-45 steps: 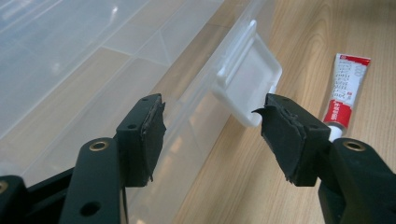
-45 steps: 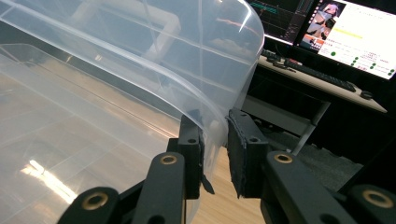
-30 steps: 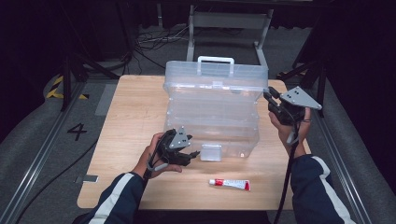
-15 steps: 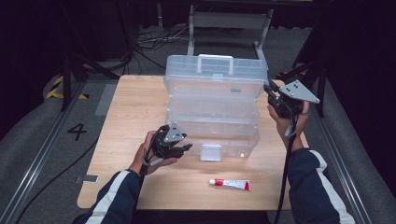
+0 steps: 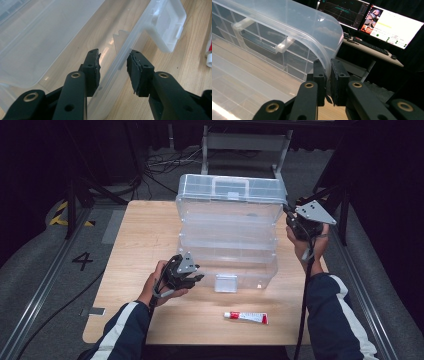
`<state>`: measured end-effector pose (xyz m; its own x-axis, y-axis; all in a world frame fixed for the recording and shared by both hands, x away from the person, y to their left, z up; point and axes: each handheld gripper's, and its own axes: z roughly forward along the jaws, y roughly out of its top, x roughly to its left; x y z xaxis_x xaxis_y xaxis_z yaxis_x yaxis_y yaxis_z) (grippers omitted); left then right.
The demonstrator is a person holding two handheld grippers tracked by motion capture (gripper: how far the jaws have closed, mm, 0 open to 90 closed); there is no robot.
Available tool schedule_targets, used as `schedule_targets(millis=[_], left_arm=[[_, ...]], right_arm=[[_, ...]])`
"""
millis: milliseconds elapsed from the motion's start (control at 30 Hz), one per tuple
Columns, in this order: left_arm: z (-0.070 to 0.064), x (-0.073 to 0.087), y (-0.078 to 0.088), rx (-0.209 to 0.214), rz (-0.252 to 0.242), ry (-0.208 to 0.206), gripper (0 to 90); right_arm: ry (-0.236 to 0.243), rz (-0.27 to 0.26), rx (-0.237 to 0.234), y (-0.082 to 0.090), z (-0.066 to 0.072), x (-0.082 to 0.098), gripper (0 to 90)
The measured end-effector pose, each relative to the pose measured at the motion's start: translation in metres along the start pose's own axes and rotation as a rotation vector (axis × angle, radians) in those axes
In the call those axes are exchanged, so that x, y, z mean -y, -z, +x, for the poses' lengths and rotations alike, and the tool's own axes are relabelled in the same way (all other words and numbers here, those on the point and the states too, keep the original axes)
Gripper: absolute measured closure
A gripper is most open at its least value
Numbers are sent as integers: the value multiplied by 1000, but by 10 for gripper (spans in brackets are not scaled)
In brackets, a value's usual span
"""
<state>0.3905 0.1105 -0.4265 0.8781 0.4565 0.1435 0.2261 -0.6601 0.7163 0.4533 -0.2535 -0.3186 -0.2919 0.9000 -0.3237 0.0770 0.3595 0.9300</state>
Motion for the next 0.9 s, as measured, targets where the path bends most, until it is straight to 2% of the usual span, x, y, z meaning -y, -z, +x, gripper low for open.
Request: schedule_targets(millis=[200, 467, 900], left_arm=[[2, 0, 1, 13, 5, -21, 648], [5, 0, 1, 33, 8, -35, 668], [5, 1, 1, 35, 2, -40, 671]], right_arm=[[25, 10, 7, -5, -1, -4, 847], [28, 20, 0, -14, -6, -7, 851], [2, 39, -8, -22, -10, -11, 851]])
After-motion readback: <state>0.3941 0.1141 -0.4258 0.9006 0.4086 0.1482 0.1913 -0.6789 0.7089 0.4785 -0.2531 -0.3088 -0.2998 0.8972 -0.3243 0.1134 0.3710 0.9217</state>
